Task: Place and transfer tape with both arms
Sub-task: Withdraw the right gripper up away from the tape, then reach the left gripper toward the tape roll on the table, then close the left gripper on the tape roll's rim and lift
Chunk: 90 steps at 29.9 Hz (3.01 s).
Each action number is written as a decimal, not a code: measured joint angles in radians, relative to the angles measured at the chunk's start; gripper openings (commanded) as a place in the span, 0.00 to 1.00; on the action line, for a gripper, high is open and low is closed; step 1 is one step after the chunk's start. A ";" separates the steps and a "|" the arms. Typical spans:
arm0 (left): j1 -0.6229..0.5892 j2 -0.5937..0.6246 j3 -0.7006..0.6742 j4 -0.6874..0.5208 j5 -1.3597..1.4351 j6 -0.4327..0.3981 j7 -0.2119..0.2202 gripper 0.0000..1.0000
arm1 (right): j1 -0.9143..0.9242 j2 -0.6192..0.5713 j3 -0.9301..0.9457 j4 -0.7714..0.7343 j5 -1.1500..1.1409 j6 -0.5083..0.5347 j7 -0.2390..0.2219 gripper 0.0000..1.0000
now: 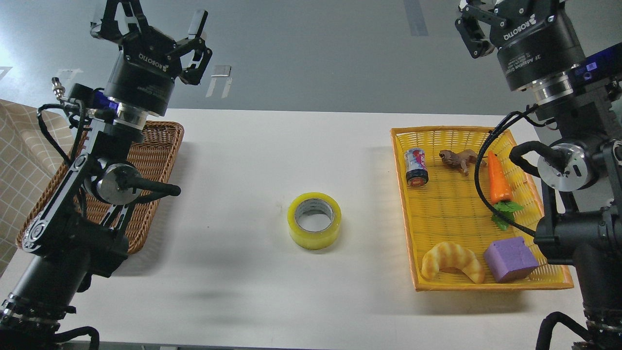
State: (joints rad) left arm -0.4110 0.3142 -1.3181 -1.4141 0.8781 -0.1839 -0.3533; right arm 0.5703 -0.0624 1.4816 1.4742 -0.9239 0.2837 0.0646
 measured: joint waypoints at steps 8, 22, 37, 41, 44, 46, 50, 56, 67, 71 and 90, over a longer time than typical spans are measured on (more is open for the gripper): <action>0.011 0.059 0.124 -0.002 0.742 0.137 0.068 0.98 | -0.009 -0.002 -0.006 -0.027 -0.001 0.003 0.001 1.00; 0.089 0.132 0.269 0.039 1.290 0.167 0.208 0.98 | -0.013 -0.012 -0.009 -0.049 -0.002 0.006 0.003 1.00; 0.104 0.046 0.463 0.044 1.304 0.167 0.271 0.98 | 0.050 -0.024 -0.059 -0.070 -0.004 0.009 0.008 1.00; 0.119 0.052 0.523 0.040 1.304 0.172 0.273 0.98 | 0.048 -0.024 -0.066 -0.066 -0.004 0.009 0.013 1.00; 0.130 0.054 0.540 0.038 1.304 0.179 0.273 0.98 | 0.038 -0.024 -0.067 -0.063 -0.004 0.009 0.016 1.00; 0.135 0.045 0.542 0.037 1.304 0.180 0.273 0.98 | 0.030 -0.024 -0.067 -0.063 -0.004 0.009 0.018 1.00; 0.137 0.024 0.548 0.036 1.304 0.181 0.272 0.98 | 0.015 -0.024 -0.067 -0.063 -0.004 0.009 0.019 1.00; 0.136 0.018 0.565 0.055 1.304 0.179 0.274 0.98 | -0.001 -0.023 -0.068 -0.059 -0.004 0.011 0.027 1.00; 0.123 0.018 0.587 0.095 1.304 0.176 0.273 0.98 | -0.021 -0.023 -0.069 -0.043 -0.003 0.012 0.027 1.00; 0.120 0.016 0.601 0.106 1.304 0.176 0.272 0.98 | -0.022 -0.027 -0.070 -0.040 -0.003 0.012 0.027 1.00; 0.093 -0.019 0.658 0.133 1.304 0.147 0.272 0.98 | -0.064 -0.065 -0.070 -0.033 -0.007 0.081 0.028 1.00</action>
State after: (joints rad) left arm -0.3182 0.2947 -0.6602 -1.2815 2.1816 -0.0371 -0.0810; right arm 0.5068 -0.1273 1.4112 1.4414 -0.9311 0.3644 0.0921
